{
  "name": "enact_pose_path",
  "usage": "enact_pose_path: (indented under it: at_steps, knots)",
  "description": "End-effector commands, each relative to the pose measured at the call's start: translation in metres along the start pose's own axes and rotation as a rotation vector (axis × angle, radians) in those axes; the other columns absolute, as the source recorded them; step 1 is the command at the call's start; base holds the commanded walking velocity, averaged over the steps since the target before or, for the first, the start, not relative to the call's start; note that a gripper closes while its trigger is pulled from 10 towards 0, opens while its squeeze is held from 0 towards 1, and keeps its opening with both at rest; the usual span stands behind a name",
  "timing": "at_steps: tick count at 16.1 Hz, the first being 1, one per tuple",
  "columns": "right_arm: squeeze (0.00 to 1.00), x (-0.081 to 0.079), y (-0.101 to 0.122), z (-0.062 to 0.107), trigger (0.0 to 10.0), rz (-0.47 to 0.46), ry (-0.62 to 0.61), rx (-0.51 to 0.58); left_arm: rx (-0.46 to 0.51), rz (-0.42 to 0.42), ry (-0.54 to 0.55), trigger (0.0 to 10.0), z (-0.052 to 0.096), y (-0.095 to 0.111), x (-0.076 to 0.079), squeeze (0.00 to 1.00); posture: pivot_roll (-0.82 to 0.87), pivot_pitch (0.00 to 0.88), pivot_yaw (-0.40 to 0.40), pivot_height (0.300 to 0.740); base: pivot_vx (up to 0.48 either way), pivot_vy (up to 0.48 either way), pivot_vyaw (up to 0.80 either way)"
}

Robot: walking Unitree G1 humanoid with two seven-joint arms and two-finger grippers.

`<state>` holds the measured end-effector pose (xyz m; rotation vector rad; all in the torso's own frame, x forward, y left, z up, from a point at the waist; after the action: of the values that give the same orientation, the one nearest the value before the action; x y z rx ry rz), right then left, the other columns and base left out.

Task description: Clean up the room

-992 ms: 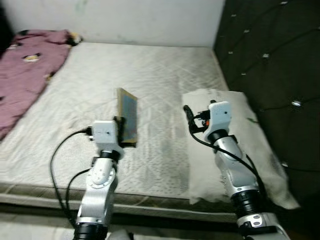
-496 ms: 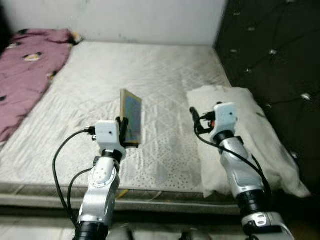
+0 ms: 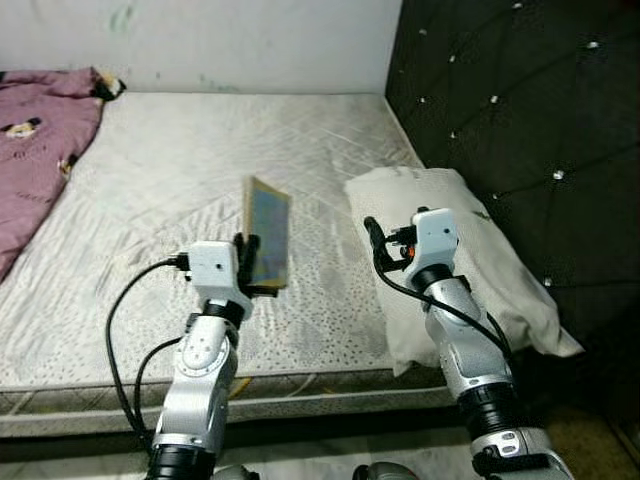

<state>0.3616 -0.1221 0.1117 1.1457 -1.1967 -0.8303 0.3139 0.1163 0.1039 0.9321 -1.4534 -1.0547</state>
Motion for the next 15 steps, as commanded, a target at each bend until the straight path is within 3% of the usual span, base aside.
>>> enact_pose_path:
  at_steps: [1, 11, 15]
  knots:
    - [0.00, 0.0024, 0.0037, -0.0019, 10.0, 0.007, -0.003, 0.012, 0.066, -0.001, -0.016, 10.0, -0.0020, 0.0158, 0.0031, 0.00, -0.05, 0.000, -0.009, 0.740, 0.259, 0.000, 0.00]
    - [0.00, 0.0076, 0.0074, -0.0022, 10.0, 0.019, -0.015, 0.027, 0.055, -0.001, -0.028, 10.0, -0.0017, 0.0146, 0.0037, 0.00, -0.05, 0.000, -0.007, 0.740, 0.267, 0.000, 0.00]
    - [0.00, 0.0110, 0.0039, -0.0009, 10.0, 0.028, -0.024, 0.017, 0.041, -0.010, -0.017, 10.0, -0.0022, 0.0121, 0.0023, 0.00, -0.05, 0.000, -0.007, 0.740, 0.000, 0.000, 0.00]
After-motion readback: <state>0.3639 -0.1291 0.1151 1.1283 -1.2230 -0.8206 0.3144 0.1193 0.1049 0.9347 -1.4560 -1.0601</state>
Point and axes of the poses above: a point about 5 cm out from each wrist's last joint towards the gripper, its own z axis pointing back from the gripper into the wrist, its own y axis along the axis of the wrist's last joint, x = y × z, the point moved 4 cm from there along -z, pointing out of the wrist towards the gripper, and after that the axes turned 11 degrees about z, right-handed, at the moved point
